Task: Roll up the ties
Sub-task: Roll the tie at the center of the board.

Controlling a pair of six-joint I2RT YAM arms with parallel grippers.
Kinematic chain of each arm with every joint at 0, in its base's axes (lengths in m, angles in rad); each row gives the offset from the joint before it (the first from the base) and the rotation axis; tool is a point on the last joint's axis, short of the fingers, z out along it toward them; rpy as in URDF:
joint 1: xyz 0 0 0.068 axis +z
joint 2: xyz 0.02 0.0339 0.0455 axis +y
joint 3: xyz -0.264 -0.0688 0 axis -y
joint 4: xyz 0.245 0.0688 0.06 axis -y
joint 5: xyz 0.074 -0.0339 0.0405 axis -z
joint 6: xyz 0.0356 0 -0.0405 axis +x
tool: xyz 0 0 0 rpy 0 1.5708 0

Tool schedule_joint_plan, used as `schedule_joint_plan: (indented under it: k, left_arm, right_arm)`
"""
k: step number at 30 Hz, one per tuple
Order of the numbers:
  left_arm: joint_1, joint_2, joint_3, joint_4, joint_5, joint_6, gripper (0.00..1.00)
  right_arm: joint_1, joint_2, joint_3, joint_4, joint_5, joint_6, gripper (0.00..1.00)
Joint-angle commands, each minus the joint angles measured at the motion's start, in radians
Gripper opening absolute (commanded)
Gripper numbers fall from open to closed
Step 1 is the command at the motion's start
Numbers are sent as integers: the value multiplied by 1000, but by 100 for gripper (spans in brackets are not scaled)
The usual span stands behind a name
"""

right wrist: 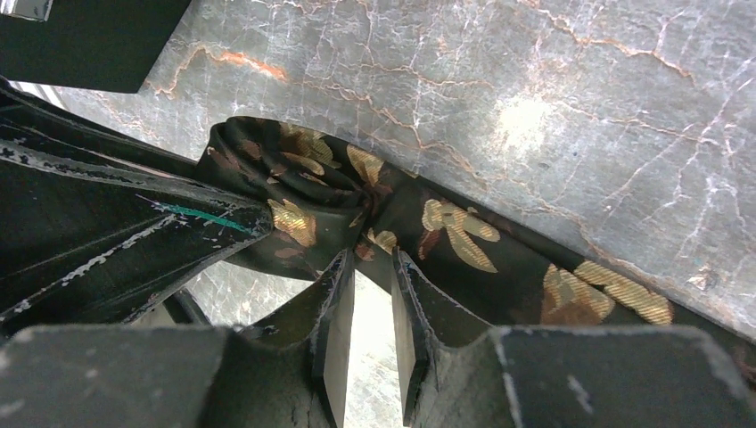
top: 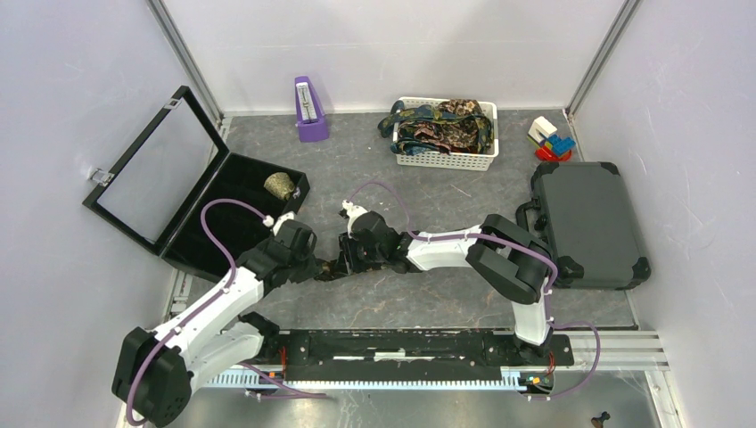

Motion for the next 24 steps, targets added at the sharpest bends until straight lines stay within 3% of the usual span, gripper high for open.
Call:
schedule_joint_plan:
  k: [1, 16, 24]
  left_arm:
    - [-19, 20, 57, -19, -65, 50, 10]
    - [-109, 88, 137, -79, -184, 35, 9]
    - [-209, 187, 196, -139, -328, -20, 8]
  right_arm:
    - [-5, -40, 1, 0, 38, -27, 28]
    - [-16, -42, -71, 48, 22, -18, 28]
    - [-16, -50, -81, 54, 15, -15, 28]
